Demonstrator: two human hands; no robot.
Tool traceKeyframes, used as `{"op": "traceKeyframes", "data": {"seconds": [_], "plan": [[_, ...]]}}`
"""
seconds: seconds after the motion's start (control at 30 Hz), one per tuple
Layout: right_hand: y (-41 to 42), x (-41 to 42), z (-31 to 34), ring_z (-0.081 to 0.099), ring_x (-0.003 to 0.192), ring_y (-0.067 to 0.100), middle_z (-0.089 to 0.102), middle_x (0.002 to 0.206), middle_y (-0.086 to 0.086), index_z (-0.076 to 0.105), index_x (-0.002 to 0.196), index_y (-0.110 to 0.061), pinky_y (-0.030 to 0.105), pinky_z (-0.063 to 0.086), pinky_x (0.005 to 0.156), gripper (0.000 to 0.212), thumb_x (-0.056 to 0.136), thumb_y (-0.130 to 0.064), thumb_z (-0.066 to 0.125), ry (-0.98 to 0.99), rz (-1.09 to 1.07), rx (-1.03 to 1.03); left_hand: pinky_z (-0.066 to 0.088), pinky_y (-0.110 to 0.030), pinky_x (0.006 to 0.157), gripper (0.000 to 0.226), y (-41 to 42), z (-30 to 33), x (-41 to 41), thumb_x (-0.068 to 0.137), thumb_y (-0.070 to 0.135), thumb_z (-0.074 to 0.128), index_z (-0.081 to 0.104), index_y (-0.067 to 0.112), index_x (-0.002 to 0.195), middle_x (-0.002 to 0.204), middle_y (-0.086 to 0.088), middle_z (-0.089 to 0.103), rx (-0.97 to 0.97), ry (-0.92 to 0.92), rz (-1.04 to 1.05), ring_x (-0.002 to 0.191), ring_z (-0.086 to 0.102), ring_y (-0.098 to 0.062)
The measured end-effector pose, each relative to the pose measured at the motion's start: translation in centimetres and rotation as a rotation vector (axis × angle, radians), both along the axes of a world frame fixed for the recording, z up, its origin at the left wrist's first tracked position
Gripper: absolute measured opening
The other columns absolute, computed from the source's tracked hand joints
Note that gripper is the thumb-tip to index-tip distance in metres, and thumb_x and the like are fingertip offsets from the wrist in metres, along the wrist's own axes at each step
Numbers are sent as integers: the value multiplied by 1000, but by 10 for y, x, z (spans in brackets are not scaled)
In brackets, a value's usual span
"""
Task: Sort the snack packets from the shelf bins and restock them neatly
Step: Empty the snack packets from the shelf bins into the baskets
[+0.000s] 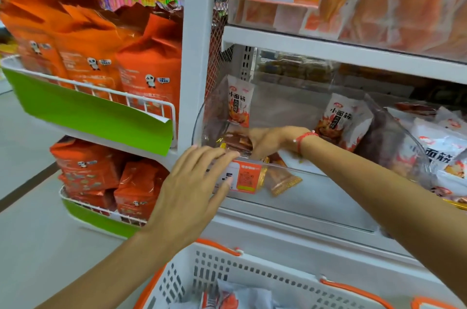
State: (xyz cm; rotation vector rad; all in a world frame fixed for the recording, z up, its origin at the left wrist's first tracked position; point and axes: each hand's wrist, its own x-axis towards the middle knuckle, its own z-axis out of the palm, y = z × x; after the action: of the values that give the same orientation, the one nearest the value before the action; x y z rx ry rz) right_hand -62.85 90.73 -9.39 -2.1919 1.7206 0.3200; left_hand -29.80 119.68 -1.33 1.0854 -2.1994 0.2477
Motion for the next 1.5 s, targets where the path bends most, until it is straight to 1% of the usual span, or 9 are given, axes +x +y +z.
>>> {"op": "traceKeyframes", "data": {"seconds": [0.1,0.3,0.43,0.5,0.63,0.9,1.2,1.37,1.5], "plan": [[162,119,142,62,105,16,65,114,-2,52,125,-15,28,51,91,66,70,-31,84,-101,6,105,22,-34,115,47,-3,4,0,96,38,43,43,22,140,129,2,53,-16,-33,-34,122,44,-17],[190,115,153,61,106,22,64,114,4,51,124,-14,36,50,96,57,75,-20,79,-150,-123,135,21,-32,115,49,-2,6,2,95,40,43,46,23,141,127,2,55,-16,-42,-43,120,45,-17],[208,117,165,59,95,14,60,108,-3,49,127,-15,23,50,76,57,78,-12,78,-356,-125,-6,23,-33,115,51,-3,7,2,95,42,44,46,22,142,126,2,55,-11,-45,-52,120,46,-18],[220,117,177,63,86,14,61,104,-2,49,125,-16,21,53,66,58,76,-11,80,-448,-159,-121,23,-33,114,52,-4,7,3,94,44,43,46,23,142,126,2,55,-17,-57,-49,119,47,-19],[246,106,202,63,101,23,63,115,3,46,132,-17,40,53,91,66,75,-19,81,-438,-173,-408,23,-31,111,54,-4,8,4,93,46,41,46,23,141,124,2,56,-31,-92,-50,117,46,-18],[358,89,235,63,105,18,63,119,-10,44,134,-29,46,51,88,74,70,-42,77,-516,35,-766,37,-34,103,56,-2,8,6,86,37,51,48,19,139,123,-2,56,-46,-109,-43,114,45,-20],[445,98,153,57,111,18,60,128,-6,38,136,-37,34,47,87,75,72,-40,76,-252,128,-376,28,-41,109,64,3,16,4,87,21,65,40,12,145,134,-13,51,45,-182,-38,123,41,-32],[433,105,82,34,133,27,36,147,9,16,153,-23,37,32,109,112,68,-45,84,46,185,16,28,-43,110,66,4,22,4,87,18,64,38,11,147,135,-15,50,32,-219,-27,124,41,-34],[424,106,89,30,139,24,33,153,5,29,150,-22,37,28,112,89,78,-47,74,49,211,-89,26,-41,110,56,8,25,1,90,23,53,42,10,144,134,-14,52,21,-211,10,123,43,-33]]}}
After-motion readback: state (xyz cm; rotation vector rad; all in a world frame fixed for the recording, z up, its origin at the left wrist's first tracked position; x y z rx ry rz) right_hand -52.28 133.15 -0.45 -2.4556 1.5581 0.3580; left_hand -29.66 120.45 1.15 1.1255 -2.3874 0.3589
